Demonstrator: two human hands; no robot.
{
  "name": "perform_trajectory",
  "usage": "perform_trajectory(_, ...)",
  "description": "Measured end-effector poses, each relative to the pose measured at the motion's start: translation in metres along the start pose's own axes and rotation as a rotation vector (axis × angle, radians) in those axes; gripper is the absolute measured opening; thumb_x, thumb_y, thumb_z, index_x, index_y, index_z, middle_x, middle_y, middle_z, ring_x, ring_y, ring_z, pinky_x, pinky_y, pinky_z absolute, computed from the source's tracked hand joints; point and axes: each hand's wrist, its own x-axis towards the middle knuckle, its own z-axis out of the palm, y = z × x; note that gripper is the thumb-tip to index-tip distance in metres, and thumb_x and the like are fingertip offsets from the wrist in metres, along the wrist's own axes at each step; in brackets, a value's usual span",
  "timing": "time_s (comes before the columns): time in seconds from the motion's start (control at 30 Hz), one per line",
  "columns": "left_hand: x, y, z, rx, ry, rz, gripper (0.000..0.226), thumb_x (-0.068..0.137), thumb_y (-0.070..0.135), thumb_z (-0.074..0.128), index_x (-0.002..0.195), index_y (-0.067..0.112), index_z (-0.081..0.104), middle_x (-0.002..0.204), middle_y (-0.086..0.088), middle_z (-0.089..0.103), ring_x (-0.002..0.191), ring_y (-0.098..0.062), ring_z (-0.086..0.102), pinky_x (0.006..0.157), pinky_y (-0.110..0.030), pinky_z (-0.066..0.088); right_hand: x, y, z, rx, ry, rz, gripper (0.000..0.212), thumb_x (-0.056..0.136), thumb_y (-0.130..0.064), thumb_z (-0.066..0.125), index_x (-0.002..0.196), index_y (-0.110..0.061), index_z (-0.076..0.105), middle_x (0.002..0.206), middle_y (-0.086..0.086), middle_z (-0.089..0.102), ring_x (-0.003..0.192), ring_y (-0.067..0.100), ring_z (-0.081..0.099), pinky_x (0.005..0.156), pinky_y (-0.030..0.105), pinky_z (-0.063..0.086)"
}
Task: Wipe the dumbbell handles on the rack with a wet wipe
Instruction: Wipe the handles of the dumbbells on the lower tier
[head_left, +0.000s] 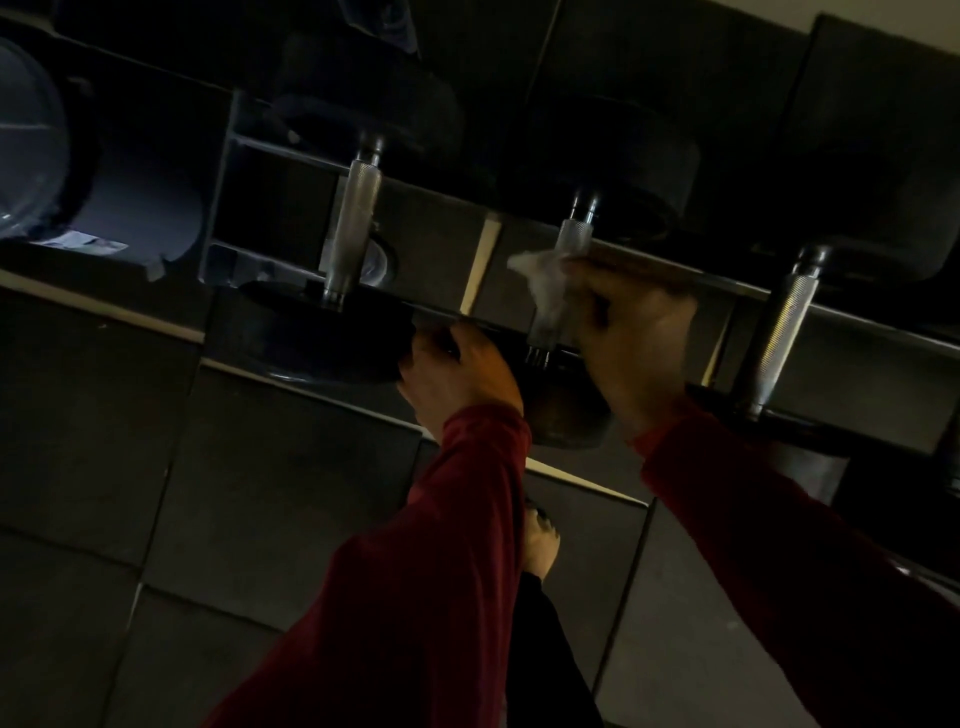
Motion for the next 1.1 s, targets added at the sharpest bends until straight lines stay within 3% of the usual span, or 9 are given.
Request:
perform_trajectory(0.07,0.000,0.000,0.000,0.019,-0.007,0.007,0.056,0.075,0.047,0.036,0.109,0.014,0.066,0.109,-0.011,0.064,0.104,-0.030,0.056,0.094,-0.046,0.045,0.004,0.008,0.003,-0.079,-0.077,-0.275,0.025,0.085,-0.012,0.071,0.110,-0.012,0.073,0.114,0.000,0.070,0.110,0.014,0.060,0.098,0.014,0.042)
perform_trajectory(0.2,-0.001,0.000,0.000,0.016,-0.003,0.033,0.054,0.077,0.043,0.036,0.109,0.012,0.067,0.108,-0.013,0.065,0.103,-0.031,0.057,0.092,-0.044,0.045,0.038,0.029,0.010,-0.409,-0.282,-0.545,0.042,0.067,-0.007,0.087,0.107,-0.005,0.074,0.112,0.011,0.071,0.108,0.037,0.063,0.088,0.041,0.056)
perform_trajectory(0.3,-0.002,0.000,0.000,0.002,0.004,0.045,0.057,0.074,0.044,0.034,0.107,0.011,0.067,0.108,-0.014,0.065,0.102,-0.031,0.057,0.089,-0.040,0.044,0.042,0.024,-0.003,-0.485,-0.543,-0.833,0.036,0.079,-0.008,0.067,0.114,-0.006,0.070,0.121,0.013,0.066,0.119,0.037,0.056,0.099,0.047,0.048)
perform_trajectory(0.4,-0.002,0.000,0.000,0.000,0.006,0.054,0.056,0.075,0.042,0.034,0.107,0.010,0.067,0.110,-0.015,0.064,0.103,-0.031,0.055,0.083,-0.033,0.036,0.052,0.018,-0.020,-0.582,-0.818,-1.000,0.047,0.081,-0.020,0.054,0.126,-0.014,0.064,0.134,0.009,0.058,0.129,0.032,0.047,0.108,0.045,0.039)
perform_trajectory(0.63,0.000,-0.002,0.001,0.019,0.013,0.068,0.058,0.073,0.043,0.033,0.107,0.009,0.066,0.110,-0.017,0.064,0.104,-0.034,0.055,0.079,-0.031,0.033,0.075,0.022,-0.011,-0.537,-0.608,-0.904,0.034,0.079,0.002,0.058,0.112,0.000,0.067,0.118,0.020,0.064,0.116,0.040,0.058,0.098,0.050,0.051)
perform_trajectory(0.8,-0.002,-0.003,0.000,-0.018,-0.010,0.042,0.060,0.073,0.045,0.034,0.116,0.014,0.063,0.116,-0.013,0.060,0.106,-0.028,0.049,0.084,-0.028,0.028,0.055,0.020,-0.016,-0.515,-0.824,-1.019,0.026,0.091,-0.011,0.060,0.116,-0.009,0.065,0.121,0.012,0.064,0.116,0.030,0.061,0.101,0.042,0.049)
perform_trajectory(0.87,-0.003,-0.002,-0.001,-0.008,-0.014,0.041,0.062,0.074,0.045,0.033,0.119,0.014,0.063,0.118,-0.014,0.059,0.109,-0.028,0.049,0.085,-0.028,0.028,0.062,0.018,-0.017,-0.443,-0.685,-0.990,0.022,0.091,-0.008,0.055,0.107,-0.005,0.070,0.112,0.016,0.068,0.107,0.035,0.065,0.095,0.044,0.053)
perform_trajectory(0.97,-0.005,0.001,-0.004,0.028,-0.028,0.030,0.062,0.076,0.046,0.032,0.121,0.015,0.061,0.123,-0.014,0.057,0.111,-0.028,0.047,0.091,-0.035,0.034,0.055,0.014,-0.012,-0.525,-0.469,-0.839,0.028,0.077,0.000,0.067,0.104,0.000,0.072,0.111,0.022,0.069,0.106,0.042,0.066,0.091,0.049,0.055)
perform_trajectory(1.1,-0.007,0.003,-0.003,0.123,-0.064,0.012,0.046,0.090,0.040,0.040,0.127,0.016,0.055,0.134,-0.010,0.050,0.120,-0.029,0.042,0.097,-0.045,0.033,0.030,0.008,-0.016,-0.417,-0.747,-0.725,0.030,0.079,-0.009,0.073,0.109,-0.010,0.070,0.119,0.011,0.067,0.115,0.035,0.061,0.097,0.050,0.051)
